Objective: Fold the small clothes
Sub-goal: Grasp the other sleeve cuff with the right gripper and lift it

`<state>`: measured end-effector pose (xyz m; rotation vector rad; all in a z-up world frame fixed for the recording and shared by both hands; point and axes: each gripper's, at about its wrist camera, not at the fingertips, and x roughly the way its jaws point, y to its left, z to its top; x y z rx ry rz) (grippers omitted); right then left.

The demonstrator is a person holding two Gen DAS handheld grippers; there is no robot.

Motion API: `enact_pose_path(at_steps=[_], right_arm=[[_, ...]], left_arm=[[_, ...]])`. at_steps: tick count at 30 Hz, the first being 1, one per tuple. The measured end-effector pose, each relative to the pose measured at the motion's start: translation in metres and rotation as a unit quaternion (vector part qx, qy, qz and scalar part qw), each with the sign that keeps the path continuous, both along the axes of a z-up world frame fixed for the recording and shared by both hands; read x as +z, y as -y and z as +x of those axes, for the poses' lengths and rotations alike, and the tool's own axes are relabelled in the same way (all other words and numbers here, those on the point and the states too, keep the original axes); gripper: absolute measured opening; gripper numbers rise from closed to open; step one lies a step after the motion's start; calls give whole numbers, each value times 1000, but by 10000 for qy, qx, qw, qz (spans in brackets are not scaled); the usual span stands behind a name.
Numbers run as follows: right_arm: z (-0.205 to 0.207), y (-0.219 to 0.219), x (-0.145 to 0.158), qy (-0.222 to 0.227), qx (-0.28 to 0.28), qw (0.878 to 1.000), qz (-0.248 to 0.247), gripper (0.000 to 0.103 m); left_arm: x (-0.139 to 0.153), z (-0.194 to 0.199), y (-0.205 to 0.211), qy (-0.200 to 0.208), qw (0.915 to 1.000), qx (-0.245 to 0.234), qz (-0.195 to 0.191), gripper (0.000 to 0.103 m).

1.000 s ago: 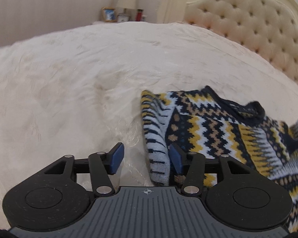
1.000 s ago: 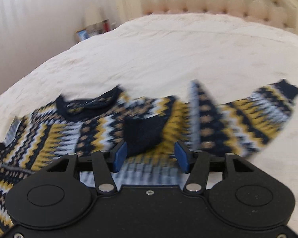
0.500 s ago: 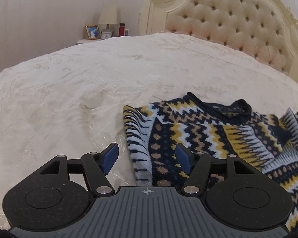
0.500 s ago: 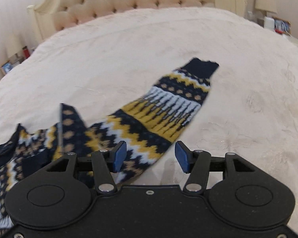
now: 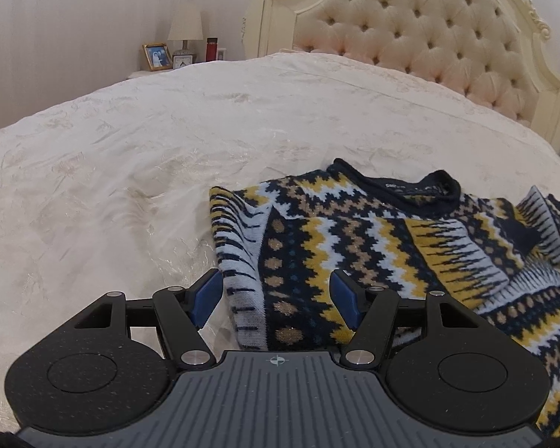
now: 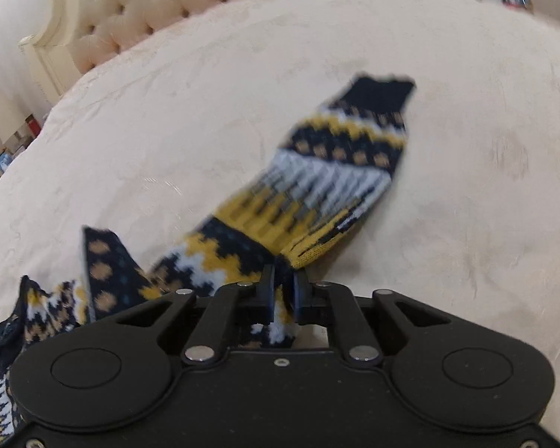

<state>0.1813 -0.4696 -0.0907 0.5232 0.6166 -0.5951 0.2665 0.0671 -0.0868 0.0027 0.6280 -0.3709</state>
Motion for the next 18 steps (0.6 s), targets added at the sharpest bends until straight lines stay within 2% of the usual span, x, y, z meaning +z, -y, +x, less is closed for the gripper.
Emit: enact_pose_path(at_steps=[5,6,7,11,15,18], right_arm=[[-8,-18,55,604,156,9970,-464,15],[-9,-24,68,713,239,9955,-580,10],[-9,-31,79,800,315,9940,-671,10],[-4,-64,115,1121,873,9853,-952,10],[4,-107,132,1349,1636,9724,-974,10],[11,-133,127,1276,1995,9675,-888,11]], left_arm=[[-1,2,-3,-125,9999,37,-41,62],[-1,3,-3,-152,9999,38,-54,62],[0,3,-4,-168,9998,41,-73,62],[2,2,-5,-167,9998,43,-109,62],[5,0,-6,-172,9997,20,-179,62],[7,-2,-7,-168,9997,-6,-194,62]])
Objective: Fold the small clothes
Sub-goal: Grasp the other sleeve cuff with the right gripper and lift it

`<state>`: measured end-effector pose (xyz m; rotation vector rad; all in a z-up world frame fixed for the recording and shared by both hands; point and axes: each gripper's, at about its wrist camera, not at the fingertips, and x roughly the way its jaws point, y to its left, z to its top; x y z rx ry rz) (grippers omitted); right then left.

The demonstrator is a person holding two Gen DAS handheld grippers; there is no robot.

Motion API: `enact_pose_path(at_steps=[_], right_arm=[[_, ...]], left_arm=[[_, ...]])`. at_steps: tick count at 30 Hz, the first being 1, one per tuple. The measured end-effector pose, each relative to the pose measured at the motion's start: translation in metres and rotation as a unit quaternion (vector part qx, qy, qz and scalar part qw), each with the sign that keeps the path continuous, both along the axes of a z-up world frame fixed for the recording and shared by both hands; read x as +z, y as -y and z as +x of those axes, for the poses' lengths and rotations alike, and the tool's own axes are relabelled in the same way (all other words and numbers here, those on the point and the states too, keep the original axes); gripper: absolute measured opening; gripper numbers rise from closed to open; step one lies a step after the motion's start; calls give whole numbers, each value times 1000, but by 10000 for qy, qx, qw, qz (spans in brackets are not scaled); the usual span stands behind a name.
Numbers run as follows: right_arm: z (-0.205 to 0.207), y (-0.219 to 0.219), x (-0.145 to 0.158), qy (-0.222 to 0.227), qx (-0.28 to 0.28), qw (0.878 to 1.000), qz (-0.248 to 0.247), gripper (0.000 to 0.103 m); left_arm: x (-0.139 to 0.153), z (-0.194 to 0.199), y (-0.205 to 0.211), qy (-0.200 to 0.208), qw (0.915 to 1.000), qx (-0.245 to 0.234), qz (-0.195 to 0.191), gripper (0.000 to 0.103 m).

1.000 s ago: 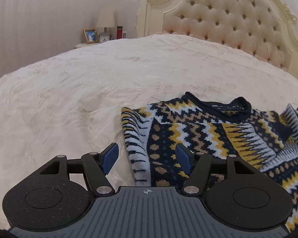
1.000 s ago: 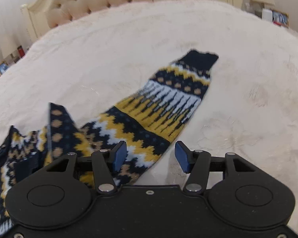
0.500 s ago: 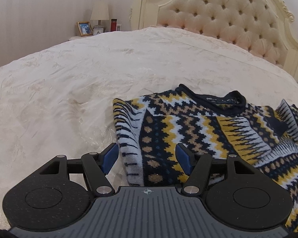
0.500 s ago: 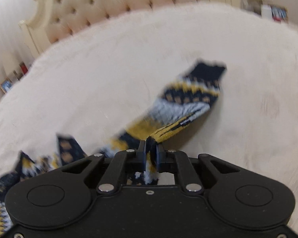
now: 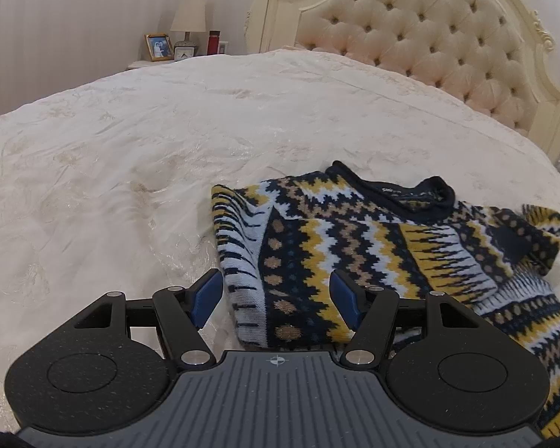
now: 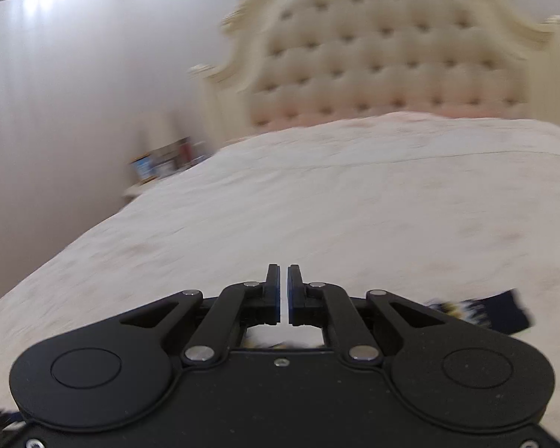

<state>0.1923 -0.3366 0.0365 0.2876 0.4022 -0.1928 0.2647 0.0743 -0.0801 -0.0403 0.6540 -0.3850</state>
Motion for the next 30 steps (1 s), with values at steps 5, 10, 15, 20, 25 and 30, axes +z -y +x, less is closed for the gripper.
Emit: enact_pose_path(at_steps=[5,10,15,20,25,30], right_arm=[[4,15,-36,-639,-233,9977,-7,42],[-10,66,-72,-1066,-1082,9881,249,55],[-37,125,-99,-888,-1937,9729,895,60],[-36,165,-121,-1012,-2501,9586,914,60],[-17,177,-142,-1125,-2509,9563,994,61],[-5,191,-160,-885,-2582,9497,1538,75]], left_arm=[[1,-2,-1,-21,10000,-60,8,62],[-1,0,0,-54,10000,-72,13,62],[-7,2,4,-108,9999,-96,43,62],[-10,0,8,-46,9999,-157,-22,62],[-13,-2,12,78,9997,-223,-27,62],[-19,0,15,104,9996,-271,10,63]])
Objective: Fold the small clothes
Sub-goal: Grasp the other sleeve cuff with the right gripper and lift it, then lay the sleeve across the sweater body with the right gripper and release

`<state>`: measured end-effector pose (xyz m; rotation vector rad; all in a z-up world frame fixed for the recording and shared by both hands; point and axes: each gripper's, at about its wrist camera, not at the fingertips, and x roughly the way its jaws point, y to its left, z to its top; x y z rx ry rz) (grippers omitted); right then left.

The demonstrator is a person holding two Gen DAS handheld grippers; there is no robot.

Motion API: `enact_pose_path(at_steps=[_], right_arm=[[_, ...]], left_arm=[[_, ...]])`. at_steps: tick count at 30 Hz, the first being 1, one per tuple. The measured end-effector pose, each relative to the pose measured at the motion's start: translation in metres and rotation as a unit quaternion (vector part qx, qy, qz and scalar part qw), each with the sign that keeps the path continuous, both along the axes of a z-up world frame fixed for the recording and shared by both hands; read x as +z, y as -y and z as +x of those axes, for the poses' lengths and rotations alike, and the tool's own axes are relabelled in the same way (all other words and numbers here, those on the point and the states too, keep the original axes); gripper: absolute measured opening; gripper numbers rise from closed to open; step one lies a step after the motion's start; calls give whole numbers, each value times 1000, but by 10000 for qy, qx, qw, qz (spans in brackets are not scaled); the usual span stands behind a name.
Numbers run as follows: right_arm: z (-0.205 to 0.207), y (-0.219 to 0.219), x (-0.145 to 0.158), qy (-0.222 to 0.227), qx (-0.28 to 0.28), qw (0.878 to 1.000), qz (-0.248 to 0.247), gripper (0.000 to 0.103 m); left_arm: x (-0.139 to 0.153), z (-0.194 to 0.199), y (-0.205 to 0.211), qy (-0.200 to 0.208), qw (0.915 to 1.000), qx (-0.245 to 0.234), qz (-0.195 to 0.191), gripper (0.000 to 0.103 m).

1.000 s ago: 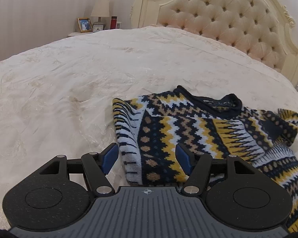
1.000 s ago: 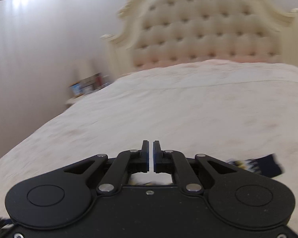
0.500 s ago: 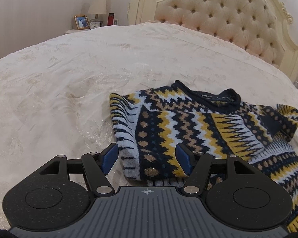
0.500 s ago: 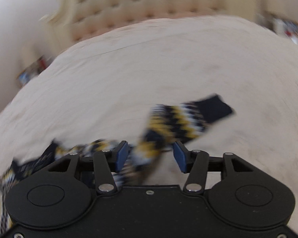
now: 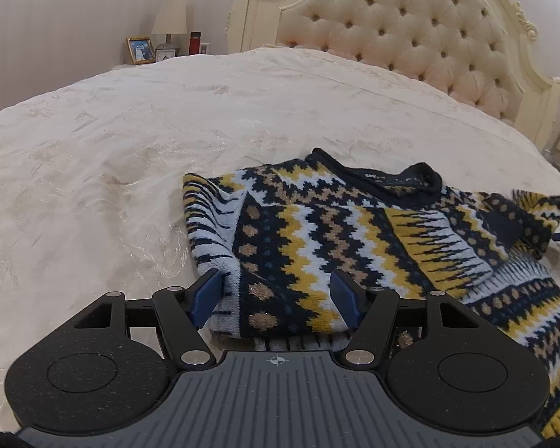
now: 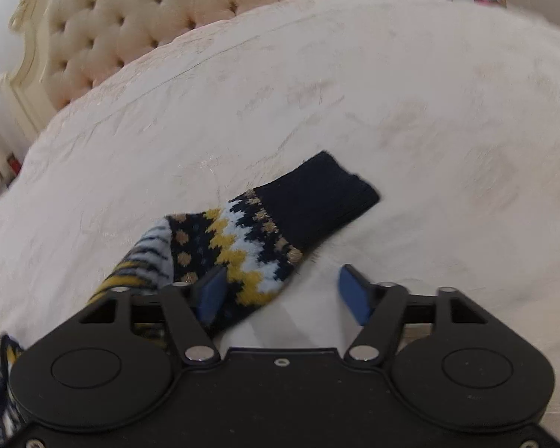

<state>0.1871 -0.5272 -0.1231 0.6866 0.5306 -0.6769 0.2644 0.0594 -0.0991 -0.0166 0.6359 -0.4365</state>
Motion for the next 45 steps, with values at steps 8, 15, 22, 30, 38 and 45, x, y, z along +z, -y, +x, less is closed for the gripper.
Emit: enact_pose_path(at_steps=[8,15,22,30,38,45], right_arm=[[10,-5,8,-48,245,9997,-4,18],[-3,-36,86,-41,623,9917,-1125,15],[-15,-96,189,482,1278,9716,-1933,15],[0,-202,227,1029,2459,9397,-2141,15],[28,-308,161,995,3737,9006,-1985,15],[40,-384,71,380,4578,8683,-1871,15]], left_arm=[[-1,-1,1,11,10000,-57,25,65],[5,1,-4,-69,9999,-51,-146,65],[15,3,-11,-178,9994,-7,-312,65],[22,6,-19,-342,9979,-21,-555,65],[24,12,-34,-506,9951,128,-843,65],[22,20,-46,-630,9922,308,-1034,66]])
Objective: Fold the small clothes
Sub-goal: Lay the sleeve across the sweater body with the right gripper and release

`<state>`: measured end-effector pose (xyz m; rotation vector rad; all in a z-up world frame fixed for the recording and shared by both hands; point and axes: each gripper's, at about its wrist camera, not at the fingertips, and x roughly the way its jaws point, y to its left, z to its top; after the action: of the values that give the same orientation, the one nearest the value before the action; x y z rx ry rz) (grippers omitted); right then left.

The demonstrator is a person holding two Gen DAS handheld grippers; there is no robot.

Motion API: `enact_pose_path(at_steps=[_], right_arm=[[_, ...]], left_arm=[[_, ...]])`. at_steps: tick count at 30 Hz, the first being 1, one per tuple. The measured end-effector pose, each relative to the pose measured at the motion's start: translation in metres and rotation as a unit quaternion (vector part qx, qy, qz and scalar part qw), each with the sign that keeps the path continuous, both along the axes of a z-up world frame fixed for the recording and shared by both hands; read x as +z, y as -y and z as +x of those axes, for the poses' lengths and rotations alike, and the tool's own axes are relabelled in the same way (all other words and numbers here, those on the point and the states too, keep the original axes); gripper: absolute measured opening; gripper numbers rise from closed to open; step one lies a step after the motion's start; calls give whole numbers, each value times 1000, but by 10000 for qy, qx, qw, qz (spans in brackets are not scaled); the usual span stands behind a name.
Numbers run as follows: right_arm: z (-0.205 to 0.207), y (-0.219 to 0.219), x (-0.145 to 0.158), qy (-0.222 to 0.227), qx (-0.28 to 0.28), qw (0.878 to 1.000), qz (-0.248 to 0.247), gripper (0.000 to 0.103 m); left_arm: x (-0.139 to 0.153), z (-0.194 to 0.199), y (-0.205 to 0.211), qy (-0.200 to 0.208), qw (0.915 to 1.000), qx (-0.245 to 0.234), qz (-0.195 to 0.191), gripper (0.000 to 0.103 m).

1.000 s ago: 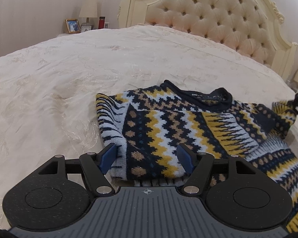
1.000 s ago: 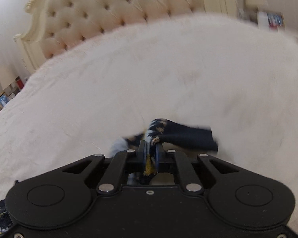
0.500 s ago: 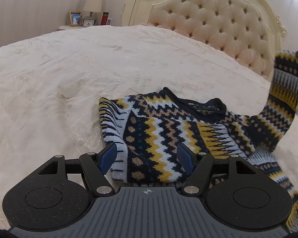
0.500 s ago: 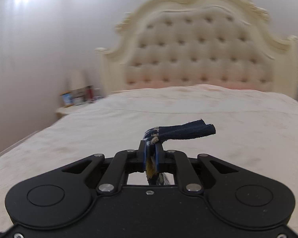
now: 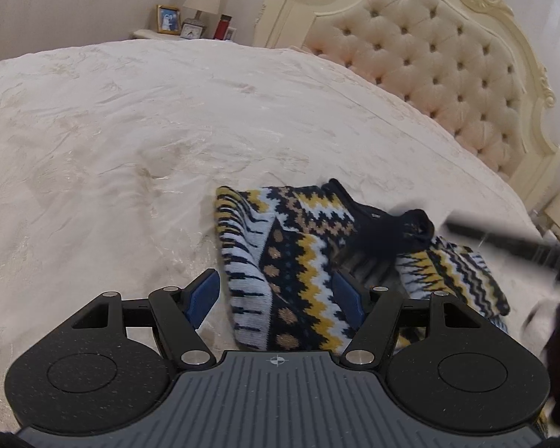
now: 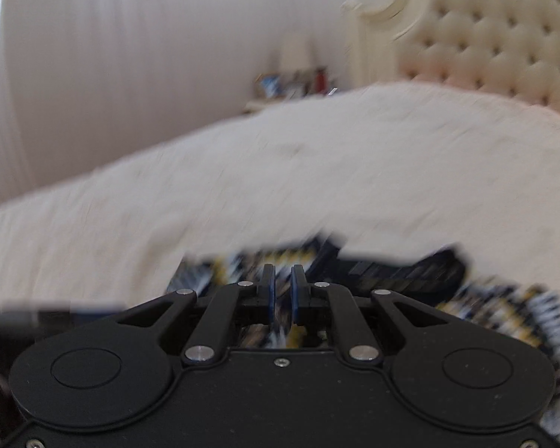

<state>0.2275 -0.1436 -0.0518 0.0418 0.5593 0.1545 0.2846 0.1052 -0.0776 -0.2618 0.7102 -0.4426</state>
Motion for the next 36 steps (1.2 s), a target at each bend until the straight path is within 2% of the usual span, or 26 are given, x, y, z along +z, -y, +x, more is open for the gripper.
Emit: enact_pose_path(at_steps=[3,6,9,12,15,18,21,25,29,32,36], right_arm=[[-5,-23,-25,-201,313,9990,-256,18],[-20,-39,-35,-383,660,9966,-325,23],[-41,-43,-34,-389,860,9948,-381,45],[-59,-36,-26,-228,744,9963,-369,47],[-54,-16,-20,-165,266,9991,-303,59],[-32,-1,-24,-349,18,9993,-135,60],[-10,-3,-33,-503,15,9986,-182,60],[-3,-25,-42,-513,543,9968,-267,60],[-14,-59,-51,-398,1173,9896,-730,68],[-26,-74,-56,-331,1599,9824,-904,67],[-42,-78,-55,-312,1727,9805,-882,66]], left_arm=[[-2,2,-2,-46,10000,36,10,66],[-3,3,-3,-77,10000,34,7,66],[-5,4,-4,-110,9999,35,-18,66],[-7,5,-3,-143,9999,23,-5,66],[-8,5,-1,-165,9999,20,10,66],[-7,5,-1,-157,9999,10,23,66],[-5,4,-3,-119,9999,3,18,66],[-6,5,-4,-106,9999,-5,-29,66],[-8,7,-4,-147,9999,-36,-77,66],[-8,7,-3,-142,9998,-56,-92,66],[-9,7,-2,-109,9998,-139,-133,66]])
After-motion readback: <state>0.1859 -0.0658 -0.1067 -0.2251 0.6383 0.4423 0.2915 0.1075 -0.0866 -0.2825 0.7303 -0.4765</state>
